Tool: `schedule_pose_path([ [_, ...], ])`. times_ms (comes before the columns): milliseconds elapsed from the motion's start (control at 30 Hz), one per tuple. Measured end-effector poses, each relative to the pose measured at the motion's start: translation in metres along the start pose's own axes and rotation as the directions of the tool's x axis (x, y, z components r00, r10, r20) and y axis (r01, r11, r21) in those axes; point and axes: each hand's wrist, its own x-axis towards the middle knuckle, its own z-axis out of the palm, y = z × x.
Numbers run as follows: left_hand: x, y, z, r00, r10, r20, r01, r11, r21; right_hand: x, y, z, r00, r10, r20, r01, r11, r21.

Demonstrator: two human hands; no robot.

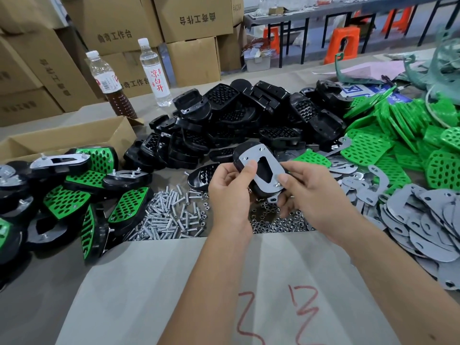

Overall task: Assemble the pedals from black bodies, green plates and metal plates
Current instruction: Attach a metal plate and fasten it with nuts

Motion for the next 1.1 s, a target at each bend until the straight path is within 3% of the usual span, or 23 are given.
schedule_pose_path([
  [233, 0.003, 0.002, -0.004, 0.998, -0.039, 0.043, 0.041, 0.999, -0.033, -0.004, -0.005, 0.000, 0.999, -0.036, -0.004, 0.035, 0.996, -0.080],
  [400, 0.006, 0.003, -0.008, 0.999, -0.048, 0.026, 0.048, 0.999, -0.011, -0.004, -0.004, 0.000, 0.983, -0.087, -0.163, 0.037, 0.956, -0.290],
  [500, 0.008, 0.004, -0.010, 0.999, -0.035, 0.018, 0.035, 0.999, 0.003, -0.003, -0.006, -0.008, 0.905, -0.255, -0.342, 0.059, 0.869, -0.491],
  [567, 0.010, 0.005, -0.011, 1.000, -0.023, 0.015, 0.023, 1.000, 0.009, -0.001, -0.007, -0.019, 0.830, -0.383, -0.405, 0.014, 0.741, -0.672],
  [633, 0.011, 0.003, -0.010, 1.000, -0.003, 0.020, 0.002, 0.999, 0.041, 0.002, -0.004, -0.029, 0.837, -0.393, -0.380, -0.094, 0.580, -0.809],
  [767, 0.009, 0.000, -0.006, 1.000, -0.004, 0.013, 0.002, 0.995, 0.102, 0.003, -0.001, -0.026, 0.957, -0.114, -0.266, -0.217, 0.323, -0.921],
  [833, 0.010, 0.000, -0.007, 1.000, -0.008, -0.017, 0.010, 0.994, 0.106, 0.003, 0.002, -0.024, 0.962, -0.102, -0.252, -0.207, 0.323, -0.923],
  [967, 0.015, 0.006, -0.013, 0.998, 0.004, -0.056, 0.000, 0.996, 0.085, 0.002, -0.003, -0.024, 0.941, -0.233, -0.246, -0.121, 0.446, -0.887],
  [1033, 0.015, 0.009, -0.015, 0.998, 0.024, -0.059, -0.018, 0.995, 0.097, -0.001, -0.007, -0.016, 0.954, -0.267, -0.138, -0.014, 0.421, -0.907],
  [1100, 0.016, 0.013, -0.018, 0.996, 0.049, -0.072, -0.039, 0.991, 0.131, -0.002, -0.008, -0.003, 0.984, -0.174, -0.023, 0.041, 0.355, -0.934],
])
